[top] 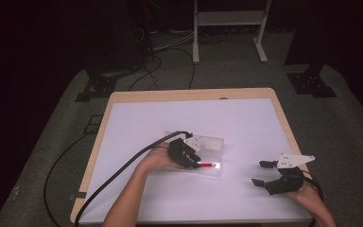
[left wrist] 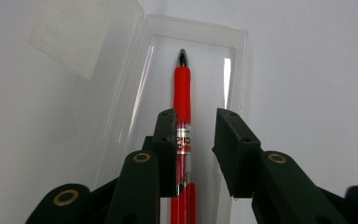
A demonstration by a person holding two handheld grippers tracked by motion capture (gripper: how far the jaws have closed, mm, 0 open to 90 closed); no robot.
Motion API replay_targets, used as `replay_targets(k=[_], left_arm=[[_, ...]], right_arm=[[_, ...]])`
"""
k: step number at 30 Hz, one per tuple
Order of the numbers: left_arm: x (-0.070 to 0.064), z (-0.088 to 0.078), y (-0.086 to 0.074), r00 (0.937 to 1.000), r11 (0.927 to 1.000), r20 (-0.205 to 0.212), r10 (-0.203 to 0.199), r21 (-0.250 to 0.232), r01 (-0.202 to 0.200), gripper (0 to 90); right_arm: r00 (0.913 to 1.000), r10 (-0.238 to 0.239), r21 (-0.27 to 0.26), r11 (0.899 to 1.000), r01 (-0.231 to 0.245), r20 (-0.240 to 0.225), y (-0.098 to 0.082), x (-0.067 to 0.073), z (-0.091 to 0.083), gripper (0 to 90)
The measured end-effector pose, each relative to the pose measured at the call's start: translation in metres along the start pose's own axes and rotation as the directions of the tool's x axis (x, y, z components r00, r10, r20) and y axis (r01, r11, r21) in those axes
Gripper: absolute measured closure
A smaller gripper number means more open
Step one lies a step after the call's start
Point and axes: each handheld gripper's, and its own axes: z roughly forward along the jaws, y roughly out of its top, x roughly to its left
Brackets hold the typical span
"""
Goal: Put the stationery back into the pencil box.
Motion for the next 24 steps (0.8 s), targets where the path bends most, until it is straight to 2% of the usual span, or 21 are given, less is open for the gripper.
replay_targets(k=[7, 24], left_arm=[[-0.002, -0.005, -0.003, 0.9998, 0.9993, 0.005, -0.020, -0.031, 0.021, 62.8], [-0.006, -0.019, -0.018, 0.9983, 0.9962, -0.025, -0.052, -0.072, 0.050, 61.7]], right_arm=[[1.0000, 0.000, 0.004, 1.000, 0.000, -0.001, 0.000, 0.001, 0.001, 21.3], [1.0000, -0.001, -0.001, 1.000, 0.001, 0.001, 0.000, 0.000, 0.001, 21.4]])
